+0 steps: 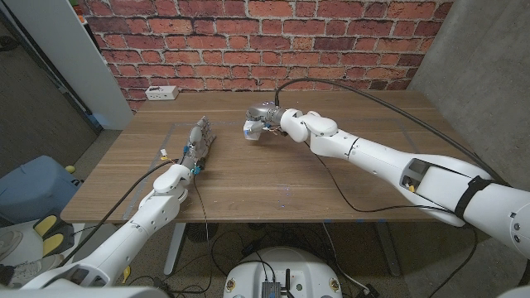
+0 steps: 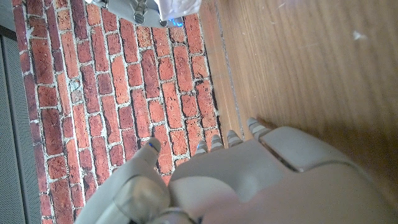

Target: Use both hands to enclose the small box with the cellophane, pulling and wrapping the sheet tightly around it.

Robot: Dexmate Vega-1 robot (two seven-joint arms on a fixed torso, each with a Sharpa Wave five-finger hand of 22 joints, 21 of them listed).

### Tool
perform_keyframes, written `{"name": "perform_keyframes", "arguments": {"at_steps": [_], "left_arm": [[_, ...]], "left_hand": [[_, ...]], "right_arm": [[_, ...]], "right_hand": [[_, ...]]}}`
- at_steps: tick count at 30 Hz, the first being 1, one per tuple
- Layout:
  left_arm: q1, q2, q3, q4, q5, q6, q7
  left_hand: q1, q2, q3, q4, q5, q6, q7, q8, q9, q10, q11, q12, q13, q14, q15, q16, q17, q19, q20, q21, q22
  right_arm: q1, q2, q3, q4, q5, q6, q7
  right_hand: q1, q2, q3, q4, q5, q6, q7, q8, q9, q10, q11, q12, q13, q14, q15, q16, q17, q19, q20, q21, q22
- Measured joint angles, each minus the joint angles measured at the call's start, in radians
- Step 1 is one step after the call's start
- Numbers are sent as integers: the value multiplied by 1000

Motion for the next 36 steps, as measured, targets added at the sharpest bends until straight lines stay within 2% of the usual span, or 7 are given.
{"name": "perform_keyframes", "arguments": {"at_steps": [1, 2, 8, 13, 14, 25, 36], "left_arm": [[1, 1, 0, -2, 0, 0, 0], [2, 1, 0, -4, 3, 2, 2], [5, 5, 1, -14, 5, 5, 8], [6, 7, 2, -21, 6, 6, 8], [6, 7, 2, -23, 8, 10, 13], [7, 10, 5, -33, 11, 17, 18], [-1, 10, 9, -34, 14, 29, 21]], "left_hand": [[0, 0, 0, 0, 0, 0, 0, 0, 0, 0, 0, 0, 0, 0, 0, 0, 0, 0, 0, 0, 0], [0, 0, 0, 0, 0, 0, 0, 0, 0, 0, 0, 0, 0, 0, 0, 0, 0, 0, 0, 0, 0], [0, 0, 0, 0, 0, 0, 0, 0, 0, 0, 0, 0, 0, 0, 0, 0, 0, 0, 0, 0, 0], [0, 0, 0, 0, 0, 0, 0, 0, 0, 0, 0, 0, 0, 0, 0, 0, 0, 0, 0, 0, 0], [0, 0, 0, 0, 0, 0, 0, 0, 0, 0, 0, 0, 0, 0, 0, 0, 0, 0, 0, 0, 0], [0, 0, 0, 0, 0, 0, 0, 0, 0, 0, 0, 0, 0, 0, 0, 0, 0, 0, 0, 0, 0], [0, 0, 0, 0, 0, 0, 0, 0, 0, 0, 0, 0, 0, 0, 0, 0, 0, 0, 0, 0, 0]], "right_arm": [[0, 0, 0, 0, -2, -7, -7], [-40, -38, 54, -73, -4, -13, -13], [-67, -63, 91, -116, -12, -57, -51], [-69, -64, 93, -119, -14, -90, -83], [-93, -83, 126, -151, -14, -98, -88], [-129, -103, 179, -180, 11, -175, -162], [-193, -122, 268, -212, 79, -254, -246]], "right_hand": [[0, 0, 0, 0, 0, 0, 0, 0, 0, 0, 0, 0, 0, 0, 0, 0, 0, 0, 0, 0, 0], [0, 0, 0, 0, 0, 0, 0, 0, 0, 0, 0, 0, 0, 0, 0, 0, 0, 0, 0, 0, 0], [0, 0, 0, 0, -3, 0, 0, 0, 0, 0, 0, 4, 4, 0, 0, -8, 0, 0, 0, 0, 0], [0, 0, 0, 0, -4, 0, 0, -1, 0, 0, 0, 4, 5, 7, -4, -8, 0, 0, 0, 4, 0], [0, 0, 0, 1, -4, 0, 0, -3, 0, 0, 0, 4, 5, 7, -4, -8, 0, 0, 0, 4, 0], [9, -9, 1, 1, -6, 13, -6, -7, 1, 7, -11, 4, 9, 16, -12, -16, 5, 0, 0, 4, 0], [14, -14, 1, 1, -8, 18, -11, -8, 5, 5, -13, 4, 9, 16, -13, -22, 6, 0, 0, 8, 0]]}}
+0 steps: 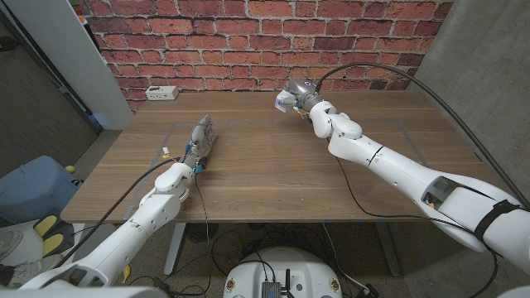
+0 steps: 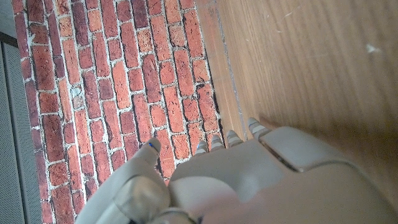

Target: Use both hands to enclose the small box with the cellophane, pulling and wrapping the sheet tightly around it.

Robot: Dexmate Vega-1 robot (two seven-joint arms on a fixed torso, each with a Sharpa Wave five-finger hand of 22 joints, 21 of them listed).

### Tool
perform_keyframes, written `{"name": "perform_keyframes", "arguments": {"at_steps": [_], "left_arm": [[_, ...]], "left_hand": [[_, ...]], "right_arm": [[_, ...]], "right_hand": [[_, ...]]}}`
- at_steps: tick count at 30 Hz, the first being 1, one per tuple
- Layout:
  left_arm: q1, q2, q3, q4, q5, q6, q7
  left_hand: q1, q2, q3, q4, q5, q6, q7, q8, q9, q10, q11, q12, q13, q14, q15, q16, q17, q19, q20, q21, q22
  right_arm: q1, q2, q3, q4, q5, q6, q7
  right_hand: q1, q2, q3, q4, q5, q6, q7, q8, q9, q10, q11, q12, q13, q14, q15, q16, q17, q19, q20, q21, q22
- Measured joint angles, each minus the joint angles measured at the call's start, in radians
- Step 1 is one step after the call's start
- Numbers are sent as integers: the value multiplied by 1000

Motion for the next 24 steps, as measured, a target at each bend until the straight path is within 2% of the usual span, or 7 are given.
{"name": "perform_keyframes", "arguments": {"at_steps": [15, 24], "left_arm": [[-9, 2, 5, -2, 2, 13, 0], [-13, 2, 9, -3, 3, 17, -1]], "left_hand": [[0, 0, 0, 0, 0, 0, 0, 0, 0, 0, 0, 0, 0, 0, 0, 0, 0, 0, 0, 0, 0], [0, 0, 0, 0, 0, 0, 0, 0, 0, 0, 0, 0, 0, 0, 0, 0, 0, 0, 0, 0, 0]], "right_arm": [[-73, -17, 77, -35, 111, -92, -109], [-106, -25, 100, -61, 161, -163, -174]], "right_hand": [[-2, 2, 0, 0, -1, 0, 0, 0, 0, 0, 0, -1, 3, 3, 0, -1, 8, -4, 4, 0, 0], [-2, 2, 0, 0, 1, 5, -5, -2, 0, 5, 6, -2, 1, 9, -2, -3, 11, -4, 4, 4, 0]]}}
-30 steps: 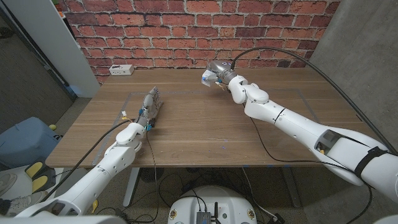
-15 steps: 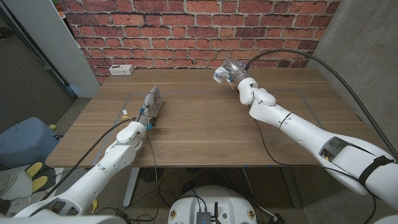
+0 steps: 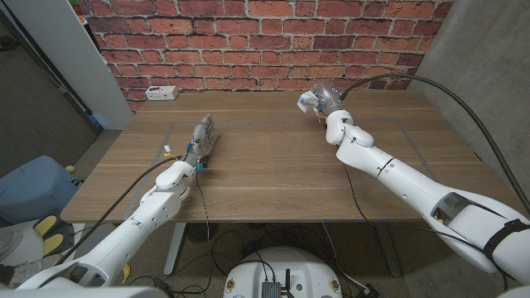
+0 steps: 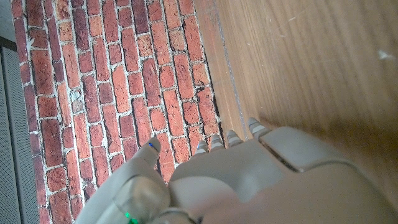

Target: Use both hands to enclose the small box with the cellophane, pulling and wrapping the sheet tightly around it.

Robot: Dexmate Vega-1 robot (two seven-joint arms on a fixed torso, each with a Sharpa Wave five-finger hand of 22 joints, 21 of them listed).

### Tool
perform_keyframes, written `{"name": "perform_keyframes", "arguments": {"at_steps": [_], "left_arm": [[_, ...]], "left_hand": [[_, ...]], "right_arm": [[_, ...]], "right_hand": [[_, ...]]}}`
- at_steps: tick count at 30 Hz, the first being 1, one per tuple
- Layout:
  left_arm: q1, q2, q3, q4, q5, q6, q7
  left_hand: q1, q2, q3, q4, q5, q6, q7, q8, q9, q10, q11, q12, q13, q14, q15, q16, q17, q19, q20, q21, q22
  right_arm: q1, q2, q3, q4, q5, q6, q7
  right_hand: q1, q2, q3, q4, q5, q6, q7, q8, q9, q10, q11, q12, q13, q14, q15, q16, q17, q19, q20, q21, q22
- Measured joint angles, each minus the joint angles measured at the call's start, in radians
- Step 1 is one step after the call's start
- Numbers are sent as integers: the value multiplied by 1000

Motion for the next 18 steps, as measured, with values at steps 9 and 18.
{"name": "perform_keyframes", "arguments": {"at_steps": [9, 18], "left_arm": [[-11, 0, 7, 5, 1, 7, -11], [-22, -1, 13, 13, 3, 13, -18]], "left_hand": [[0, 0, 0, 0, 0, 0, 0, 0, 0, 0, 0, 0, 0, 0, 0, 0, 0, 0, 0, 0, 0], [0, 0, 0, 0, 0, 0, 0, 0, 0, 0, 0, 0, 0, 0, 0, 0, 0, 0, 0, -7, 0]], "right_arm": [[-50, -8, 25, -48, 30, -85, -61], [-71, -9, 29, -69, 53, -169, -100]], "right_hand": [[0, 0, 0, 0, 0, 5, 5, 2, 0, 15, 3, 4, -2, 11, 0, -3, 6, -5, 5, 4, 0], [0, 0, 0, 0, 0, 23, 5, 2, 0, 31, 5, 7, 3, 18, 0, 12, 20, 0, 11, 10, 0]]}}
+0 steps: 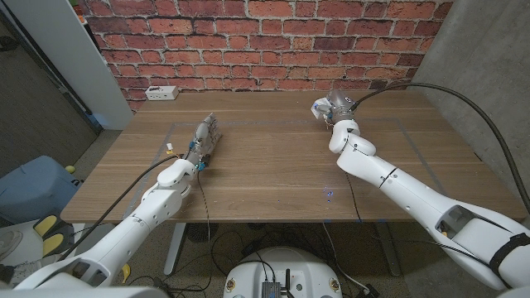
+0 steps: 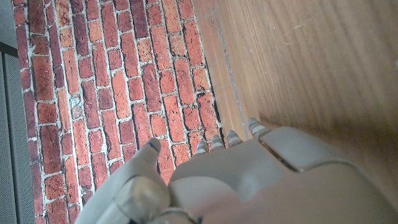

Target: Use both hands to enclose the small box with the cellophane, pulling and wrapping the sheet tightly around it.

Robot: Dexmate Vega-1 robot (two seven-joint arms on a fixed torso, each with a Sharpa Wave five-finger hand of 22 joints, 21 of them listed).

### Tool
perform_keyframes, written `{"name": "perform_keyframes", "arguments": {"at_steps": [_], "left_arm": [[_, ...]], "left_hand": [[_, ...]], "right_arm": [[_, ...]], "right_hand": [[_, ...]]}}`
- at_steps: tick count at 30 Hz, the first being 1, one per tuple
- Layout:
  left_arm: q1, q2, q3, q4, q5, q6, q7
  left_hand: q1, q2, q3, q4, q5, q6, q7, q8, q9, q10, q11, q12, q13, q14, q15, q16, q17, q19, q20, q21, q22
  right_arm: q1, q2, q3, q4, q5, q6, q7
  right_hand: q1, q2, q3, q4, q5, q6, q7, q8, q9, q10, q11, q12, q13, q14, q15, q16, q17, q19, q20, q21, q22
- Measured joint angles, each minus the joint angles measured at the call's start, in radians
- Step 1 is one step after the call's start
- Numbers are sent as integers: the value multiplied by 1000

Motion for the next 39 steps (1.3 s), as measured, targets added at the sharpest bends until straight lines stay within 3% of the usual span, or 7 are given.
{"name": "perform_keyframes", "arguments": {"at_steps": [12, 16, 34, 39], "left_arm": [[-15, -4, 7, 12, 1, 2, -4], [-19, -5, 9, 16, 3, 8, -18], [-32, -12, 13, 34, 4, 9, -27], [-32, -12, 13, 35, 4, 9, -28]], "left_hand": [[0, 0, -4, -4, 0, 0, 0, 0, 0, 0, 0, 0, 0, 0, 0, 0, 0, 0, 0, 0, 0], [0, 0, -4, -4, 0, 0, 0, 0, 0, 0, 0, 0, 0, 0, 0, 0, 0, 0, 0, 0, 0], [0, 0, -4, -4, 0, 0, 0, 0, 0, 0, 0, 0, 0, 0, 0, 0, 0, 0, 0, 0, 0], [0, 0, -4, -4, 0, 0, 0, 0, 0, 0, 0, 0, 0, 0, 0, 0, 0, 0, 0, 0, 0]], "right_arm": [[-22, -6, -9, -23, 29, -57, -38], [-33, -9, -17, -27, 35, -69, -45], [-21, -14, -70, -8, 48, -122, -31], [-1, -11, -100, 10, 51, -136, -18]], "right_hand": [[15, -15, -8, 8, -1, 31, 9, 22, 1, 75, 47, 55, 25, 23, 23, 93, 10, 18, 3, 21, 5], [20, -20, -12, 12, -1, 46, 25, 26, 1, 91, 63, 69, 36, 30, 30, 117, 10, 27, 5, 29, 5], [26, -26, -16, 16, 4, 47, 25, 32, 0, 82, 53, 73, 59, 28, 28, 106, 39, 27, 5, 29, 5], [28, -28, -16, 16, 4, 47, 25, 22, 0, 75, 46, 67, 60, 26, 26, 88, 45, 24, 8, 29, 5]]}}
